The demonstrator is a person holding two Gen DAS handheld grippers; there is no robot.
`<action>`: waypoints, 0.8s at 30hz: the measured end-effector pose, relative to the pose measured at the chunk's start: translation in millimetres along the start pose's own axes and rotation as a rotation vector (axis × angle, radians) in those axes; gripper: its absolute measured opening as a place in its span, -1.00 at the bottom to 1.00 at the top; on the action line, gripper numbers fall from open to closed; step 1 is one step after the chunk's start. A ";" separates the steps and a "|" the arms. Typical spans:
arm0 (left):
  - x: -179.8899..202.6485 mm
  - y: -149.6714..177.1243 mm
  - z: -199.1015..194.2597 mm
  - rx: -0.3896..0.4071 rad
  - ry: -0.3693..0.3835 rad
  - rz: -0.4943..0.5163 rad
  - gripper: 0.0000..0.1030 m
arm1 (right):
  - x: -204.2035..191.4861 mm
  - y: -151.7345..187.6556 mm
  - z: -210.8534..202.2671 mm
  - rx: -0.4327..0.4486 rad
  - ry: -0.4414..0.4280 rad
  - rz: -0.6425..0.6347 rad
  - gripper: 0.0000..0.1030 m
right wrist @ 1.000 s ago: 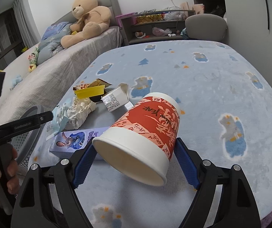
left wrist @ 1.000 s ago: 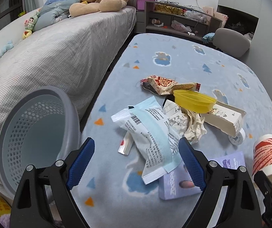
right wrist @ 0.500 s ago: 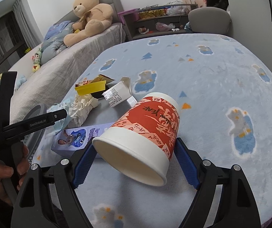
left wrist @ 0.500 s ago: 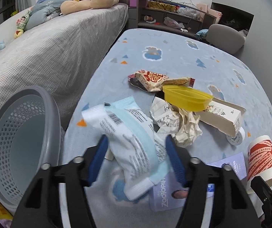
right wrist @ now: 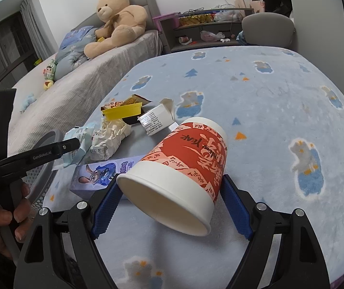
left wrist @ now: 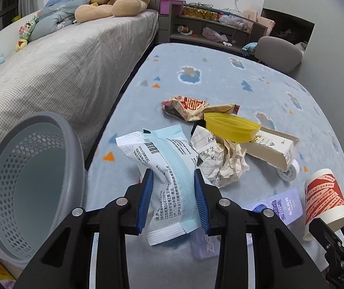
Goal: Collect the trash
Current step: 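Carry wrapper and cup over the wastebasket and open both tools to drop them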
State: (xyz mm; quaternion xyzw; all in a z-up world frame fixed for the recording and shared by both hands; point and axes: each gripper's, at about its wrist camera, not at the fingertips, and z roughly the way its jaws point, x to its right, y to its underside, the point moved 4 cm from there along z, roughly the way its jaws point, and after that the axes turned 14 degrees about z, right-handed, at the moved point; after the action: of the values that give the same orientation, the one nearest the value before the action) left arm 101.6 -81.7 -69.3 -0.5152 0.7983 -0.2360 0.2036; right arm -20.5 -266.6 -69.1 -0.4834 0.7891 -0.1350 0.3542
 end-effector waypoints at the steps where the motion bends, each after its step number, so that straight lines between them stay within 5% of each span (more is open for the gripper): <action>1: -0.8 -0.4 -6.1 0.013 -0.008 0.007 -0.35 | -1.6 -0.2 -1.3 0.000 -0.002 -0.002 0.53; 11: -35.2 4.8 -66.1 0.113 -0.055 0.020 -0.35 | -53.8 -0.9 -8.7 -0.002 -0.050 -0.087 0.53; 24: -156.1 57.8 -88.6 0.088 -0.187 -0.095 -0.35 | -195.1 24.6 23.7 -0.090 -0.233 -0.273 0.53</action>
State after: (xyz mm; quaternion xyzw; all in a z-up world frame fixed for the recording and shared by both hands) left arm 69.5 97.1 -19.1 -0.5630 0.7393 -0.2311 0.2882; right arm 34.4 -83.9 -16.1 -0.6140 0.6748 -0.0894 0.3996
